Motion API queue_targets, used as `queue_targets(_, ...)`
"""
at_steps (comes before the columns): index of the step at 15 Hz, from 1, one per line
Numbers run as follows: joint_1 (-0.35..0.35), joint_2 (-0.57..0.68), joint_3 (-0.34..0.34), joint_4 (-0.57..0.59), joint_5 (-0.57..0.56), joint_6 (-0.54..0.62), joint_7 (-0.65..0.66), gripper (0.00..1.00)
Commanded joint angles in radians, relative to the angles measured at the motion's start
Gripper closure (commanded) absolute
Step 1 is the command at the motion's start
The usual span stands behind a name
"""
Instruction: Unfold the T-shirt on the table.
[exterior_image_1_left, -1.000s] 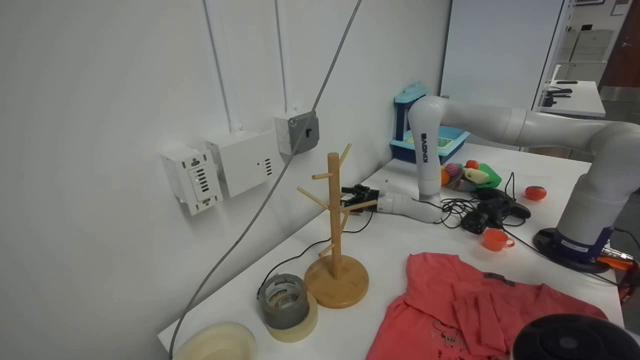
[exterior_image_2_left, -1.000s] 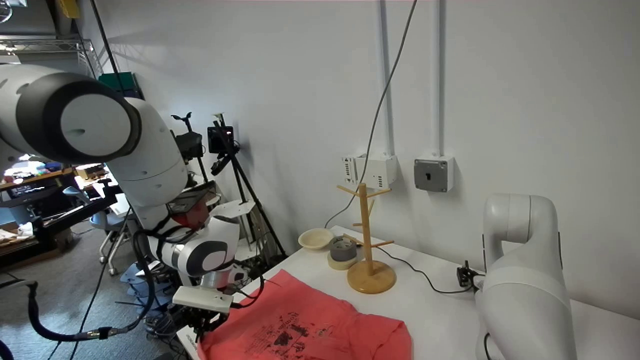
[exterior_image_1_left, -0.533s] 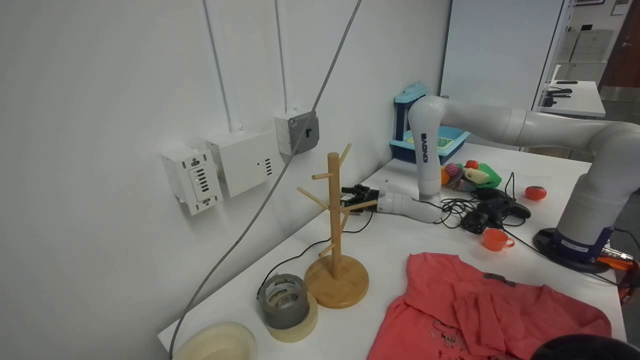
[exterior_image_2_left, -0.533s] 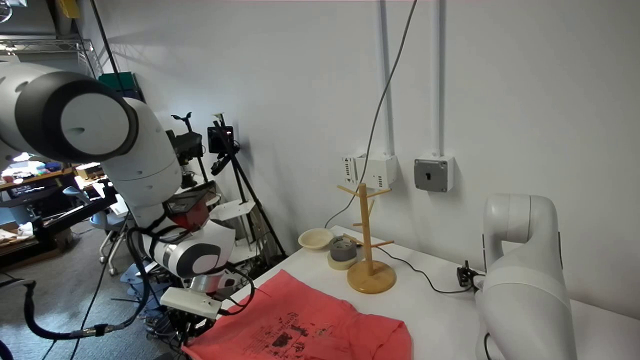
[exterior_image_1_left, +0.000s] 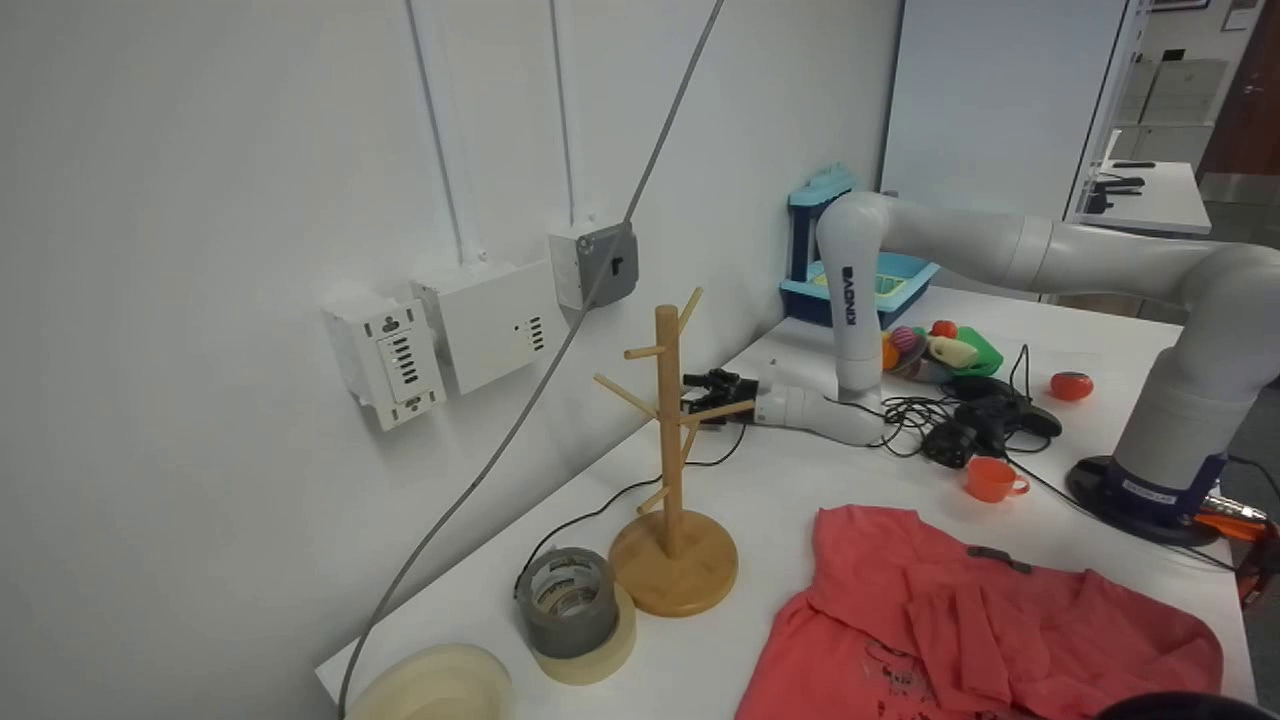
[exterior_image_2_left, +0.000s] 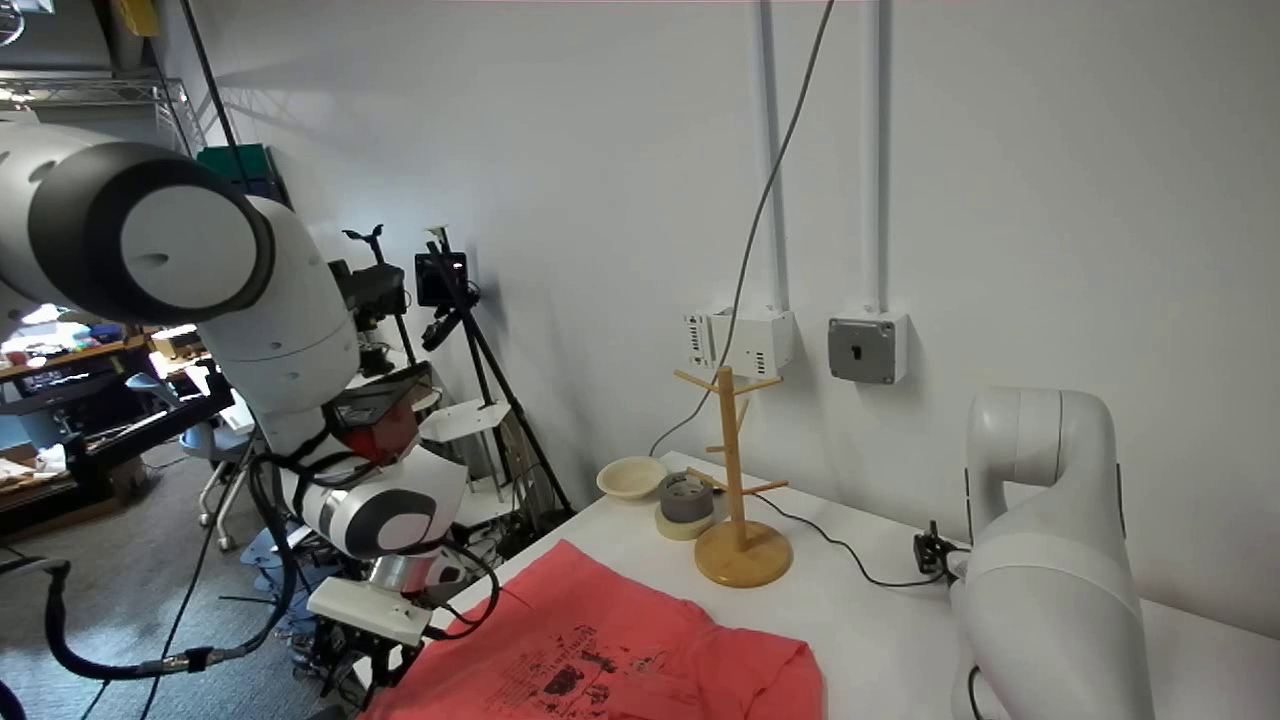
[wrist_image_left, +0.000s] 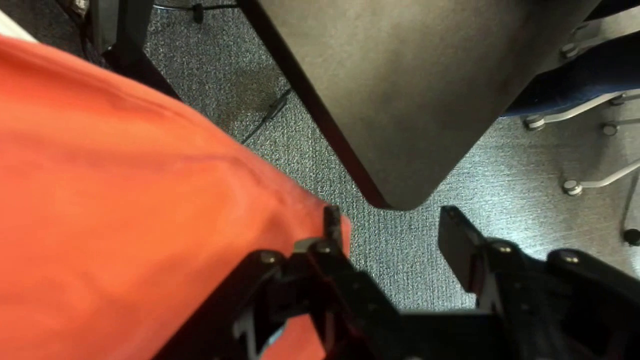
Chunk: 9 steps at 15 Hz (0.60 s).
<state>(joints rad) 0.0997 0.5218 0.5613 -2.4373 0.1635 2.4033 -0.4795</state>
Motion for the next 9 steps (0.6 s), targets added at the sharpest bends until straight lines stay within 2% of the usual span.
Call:
queue_targets(1,-0.02,-0.059,0.02,-0.015,0.053,-0.056,-0.044,0.13)
queue_targets(3,-0.014,-0.088,0.002,-0.01,0.043,-0.06,-0.036,0.0)
queue_targets(9,-0.002,-0.202,-0.092,0.006,0.013,-0.02,-0.02,0.0)
